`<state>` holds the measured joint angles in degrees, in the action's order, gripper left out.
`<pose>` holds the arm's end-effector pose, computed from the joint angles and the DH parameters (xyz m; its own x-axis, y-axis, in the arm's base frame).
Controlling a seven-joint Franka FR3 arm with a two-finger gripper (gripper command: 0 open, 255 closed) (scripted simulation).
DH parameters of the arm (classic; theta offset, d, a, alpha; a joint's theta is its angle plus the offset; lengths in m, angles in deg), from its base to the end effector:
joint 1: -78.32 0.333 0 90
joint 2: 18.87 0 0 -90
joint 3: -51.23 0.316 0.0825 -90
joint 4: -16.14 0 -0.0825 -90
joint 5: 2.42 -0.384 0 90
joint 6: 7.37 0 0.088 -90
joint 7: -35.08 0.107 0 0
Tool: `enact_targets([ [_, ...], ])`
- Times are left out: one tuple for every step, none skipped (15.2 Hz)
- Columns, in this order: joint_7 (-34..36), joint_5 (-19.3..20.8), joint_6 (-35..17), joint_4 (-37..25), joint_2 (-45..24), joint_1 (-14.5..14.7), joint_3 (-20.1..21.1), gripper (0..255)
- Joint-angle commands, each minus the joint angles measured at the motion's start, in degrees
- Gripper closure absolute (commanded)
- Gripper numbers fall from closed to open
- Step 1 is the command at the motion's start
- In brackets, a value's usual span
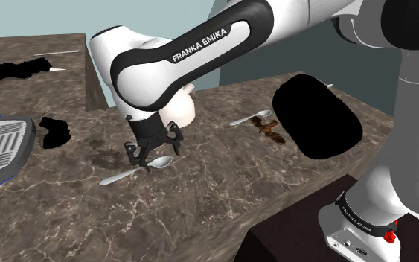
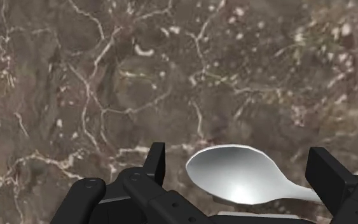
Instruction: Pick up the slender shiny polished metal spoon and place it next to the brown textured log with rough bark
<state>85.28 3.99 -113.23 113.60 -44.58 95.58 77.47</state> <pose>0.4809 0.4082 0.3371 0.9672 -0.1000 -0.2335 -0.0710 -0.9890 0.1295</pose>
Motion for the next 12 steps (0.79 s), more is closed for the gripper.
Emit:
enact_targets([
  [0.1,0.1,-0.8,0.6,-0.2,0.0,0.0,0],
  [0.1,0.1,-0.8,0.6,-0.2,0.0,0.0,0],
  [0.1,0.1,-0.8,0.6,-0.2,0.0,0.0,0],
  [0.1,0.1,-0.8,0.6,-0.2,0.0,0.0,0],
  [0.1,0.1,-0.8,0.6,-0.2,0.0,0.0,0],
  [0.1,0.1,-0.8,0.6,-0.2,0.0,0.0,0],
  [0.1,0.1,-0.8,0.6,-0.2,0.0,0.0,0],
  [0.1,0.1,-0.8,0.6,-0.2,0.0,0.0,0],
  [0.1,0.1,-0.8,0.6,-0.2,0.0,0.0,255],
  [0.1,0.1,-0.8,0.6,-0.2,0.0,0.0,255],
  [0.1,0.1,-0.8,0.6,-0.2,0.1,0.0,255],
  [0.1,0.1,-0.8,0.6,-0.2,0.0,0.0,255],
])
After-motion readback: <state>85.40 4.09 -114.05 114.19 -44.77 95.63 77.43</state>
